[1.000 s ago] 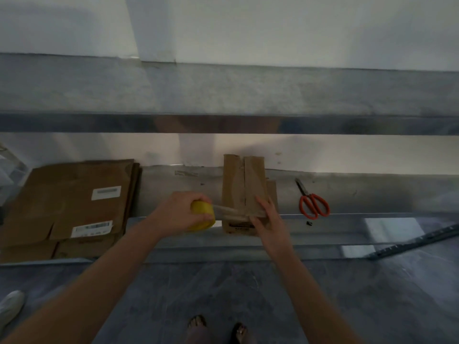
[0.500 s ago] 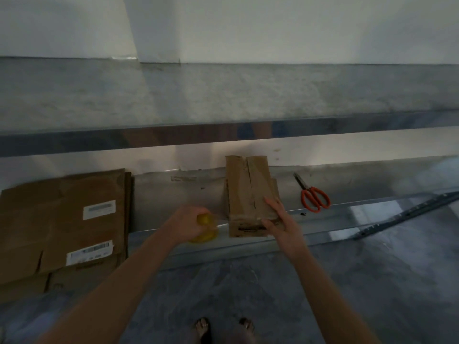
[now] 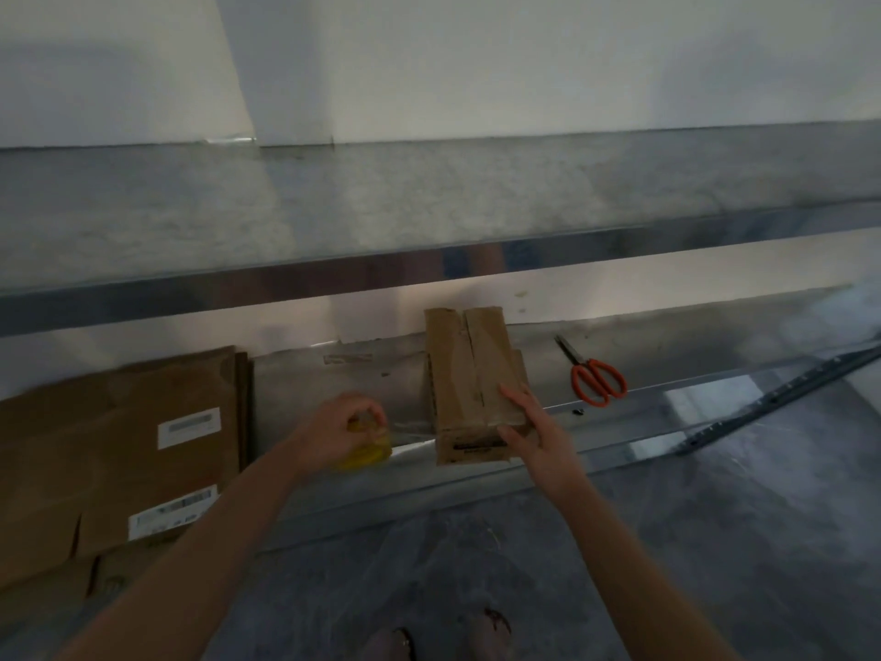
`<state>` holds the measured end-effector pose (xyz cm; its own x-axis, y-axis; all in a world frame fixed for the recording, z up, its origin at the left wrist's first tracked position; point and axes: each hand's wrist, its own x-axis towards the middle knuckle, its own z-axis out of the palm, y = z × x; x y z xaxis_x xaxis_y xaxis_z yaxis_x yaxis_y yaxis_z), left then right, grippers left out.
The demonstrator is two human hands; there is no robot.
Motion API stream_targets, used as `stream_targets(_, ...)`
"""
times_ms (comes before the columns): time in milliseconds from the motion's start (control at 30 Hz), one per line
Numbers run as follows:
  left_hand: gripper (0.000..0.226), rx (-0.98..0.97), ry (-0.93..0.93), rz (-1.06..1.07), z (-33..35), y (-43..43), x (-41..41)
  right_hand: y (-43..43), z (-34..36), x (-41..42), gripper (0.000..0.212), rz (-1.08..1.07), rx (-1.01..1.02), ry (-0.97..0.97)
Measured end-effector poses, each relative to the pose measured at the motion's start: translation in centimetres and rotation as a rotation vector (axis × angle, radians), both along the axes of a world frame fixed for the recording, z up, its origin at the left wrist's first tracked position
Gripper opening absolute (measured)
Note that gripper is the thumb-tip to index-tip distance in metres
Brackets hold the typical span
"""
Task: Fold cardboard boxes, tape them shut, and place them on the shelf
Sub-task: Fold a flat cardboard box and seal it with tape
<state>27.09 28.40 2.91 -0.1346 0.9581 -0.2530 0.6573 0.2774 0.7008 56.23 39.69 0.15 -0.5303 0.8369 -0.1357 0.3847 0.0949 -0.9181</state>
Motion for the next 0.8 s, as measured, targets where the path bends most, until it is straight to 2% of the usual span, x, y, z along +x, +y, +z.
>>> stream_targets(200,0.016,0.018,0.015,0.101,-0.4,0.9,0.9,0.5,0.4,1.5,0.072,0.134,0.295,-0.303)
stream_targets(300,0.011,0.009,0.023,0.160,-0.5,1.2,1.5,1.2,0.7,2.7,0.070,0.188,0.285,-0.219)
stream_targets(367,0.008,0.017,0.032,0.208,-0.5,1.5,2.0,2.4,0.2,4.0,0.063,0.154,0.202,-0.114)
stream_targets(400,0.007,0.022,0.043,0.232,-0.4,1.7,2.3,3.5,-0.3,4.8,0.063,0.110,0.185,-0.120)
stream_targets(467,0.006,0.038,0.050,0.284,0.0,2.0,2.9,6.1,-1.7,6.7,0.068,0.051,0.245,-0.257)
stream_targets(600,0.007,0.005,0.041,0.373,0.3,2.1,4.0,12.4,-5.1,9.7,0.061,0.094,0.575,-0.586)
stream_targets(700,0.007,0.003,0.024,0.457,0.2,2.0,5.4,16.0,-6.2,10.0,0.052,0.119,0.570,-0.774)
stream_targets(800,0.010,-0.022,0.039,0.496,0.2,2.1,6.5,18.2,-7.1,9.8,0.050,0.184,0.516,-0.849)
